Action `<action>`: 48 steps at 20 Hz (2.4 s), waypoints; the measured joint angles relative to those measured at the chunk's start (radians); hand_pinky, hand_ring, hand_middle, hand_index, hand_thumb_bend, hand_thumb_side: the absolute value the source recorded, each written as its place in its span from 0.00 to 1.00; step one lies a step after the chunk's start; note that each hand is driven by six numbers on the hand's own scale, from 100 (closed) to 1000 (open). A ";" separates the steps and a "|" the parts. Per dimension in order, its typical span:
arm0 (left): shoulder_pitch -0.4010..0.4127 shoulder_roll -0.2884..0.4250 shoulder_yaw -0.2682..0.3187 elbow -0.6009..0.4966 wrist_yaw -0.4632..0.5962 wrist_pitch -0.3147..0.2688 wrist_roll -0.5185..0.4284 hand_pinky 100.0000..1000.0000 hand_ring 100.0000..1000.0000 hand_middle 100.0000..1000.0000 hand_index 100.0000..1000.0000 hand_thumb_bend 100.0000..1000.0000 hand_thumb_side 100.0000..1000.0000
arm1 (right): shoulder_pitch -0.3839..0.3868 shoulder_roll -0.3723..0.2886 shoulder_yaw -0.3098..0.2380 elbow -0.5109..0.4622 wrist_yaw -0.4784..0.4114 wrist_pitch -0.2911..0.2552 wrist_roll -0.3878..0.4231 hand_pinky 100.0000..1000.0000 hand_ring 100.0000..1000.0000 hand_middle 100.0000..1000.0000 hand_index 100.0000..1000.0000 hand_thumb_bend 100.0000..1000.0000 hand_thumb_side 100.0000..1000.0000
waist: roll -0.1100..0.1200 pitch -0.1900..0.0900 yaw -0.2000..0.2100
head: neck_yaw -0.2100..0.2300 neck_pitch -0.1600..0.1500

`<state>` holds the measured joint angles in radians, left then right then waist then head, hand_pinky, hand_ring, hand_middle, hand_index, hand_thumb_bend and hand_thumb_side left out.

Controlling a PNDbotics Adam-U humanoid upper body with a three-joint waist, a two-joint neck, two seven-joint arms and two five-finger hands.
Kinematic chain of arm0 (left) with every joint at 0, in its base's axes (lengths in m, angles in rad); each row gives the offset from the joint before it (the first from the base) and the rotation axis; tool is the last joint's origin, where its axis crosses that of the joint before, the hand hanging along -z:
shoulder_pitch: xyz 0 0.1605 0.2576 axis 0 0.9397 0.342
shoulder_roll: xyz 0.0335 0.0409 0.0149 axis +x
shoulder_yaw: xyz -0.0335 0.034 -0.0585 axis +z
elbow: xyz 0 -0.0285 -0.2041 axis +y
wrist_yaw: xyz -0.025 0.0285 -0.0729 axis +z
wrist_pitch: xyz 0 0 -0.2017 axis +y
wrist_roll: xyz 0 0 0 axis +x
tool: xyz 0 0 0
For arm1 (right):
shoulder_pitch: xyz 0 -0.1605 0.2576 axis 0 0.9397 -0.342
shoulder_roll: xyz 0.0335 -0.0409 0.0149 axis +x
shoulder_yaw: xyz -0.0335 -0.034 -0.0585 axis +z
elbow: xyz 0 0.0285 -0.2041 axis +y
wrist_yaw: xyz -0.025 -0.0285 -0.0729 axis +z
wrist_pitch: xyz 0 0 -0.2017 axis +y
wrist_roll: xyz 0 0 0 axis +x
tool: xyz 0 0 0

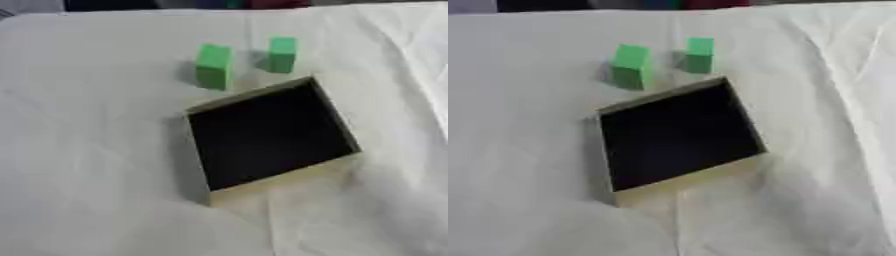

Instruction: Pick up objects on the table and place them in the box.

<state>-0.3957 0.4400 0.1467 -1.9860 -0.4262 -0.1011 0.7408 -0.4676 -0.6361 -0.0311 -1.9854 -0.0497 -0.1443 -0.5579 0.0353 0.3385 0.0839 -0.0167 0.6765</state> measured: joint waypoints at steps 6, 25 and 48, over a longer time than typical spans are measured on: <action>0.000 0.000 0.000 0.000 0.000 0.000 0.000 0.79 0.67 0.68 0.91 0.23 0.85 | -0.021 0.000 0.002 0.000 -0.006 0.005 0.005 0.84 0.83 0.76 0.98 0.09 1.00 | 0.000 -0.002 0.000 | 0.000 0.000; 0.003 0.001 -0.001 0.000 0.004 0.000 -0.011 0.79 0.67 0.68 0.91 0.23 0.85 | -0.381 -0.076 0.094 0.238 -0.180 0.262 0.100 0.86 0.89 0.79 1.00 0.05 1.00 | -0.005 -0.028 0.008 | -0.005 0.010; 0.004 0.001 -0.008 0.000 0.009 -0.003 -0.025 0.79 0.67 0.68 0.91 0.23 0.85 | -0.559 0.045 0.173 0.993 -0.037 0.232 0.345 0.89 0.96 0.86 1.00 0.00 1.00 | 0.003 -0.031 0.012 | -0.017 0.018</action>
<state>-0.3914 0.4406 0.1388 -1.9860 -0.4174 -0.1038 0.7160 -1.0269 -0.5906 0.1418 -0.9922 -0.0872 0.0876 -0.2131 0.0386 0.3078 0.0956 -0.0341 0.6943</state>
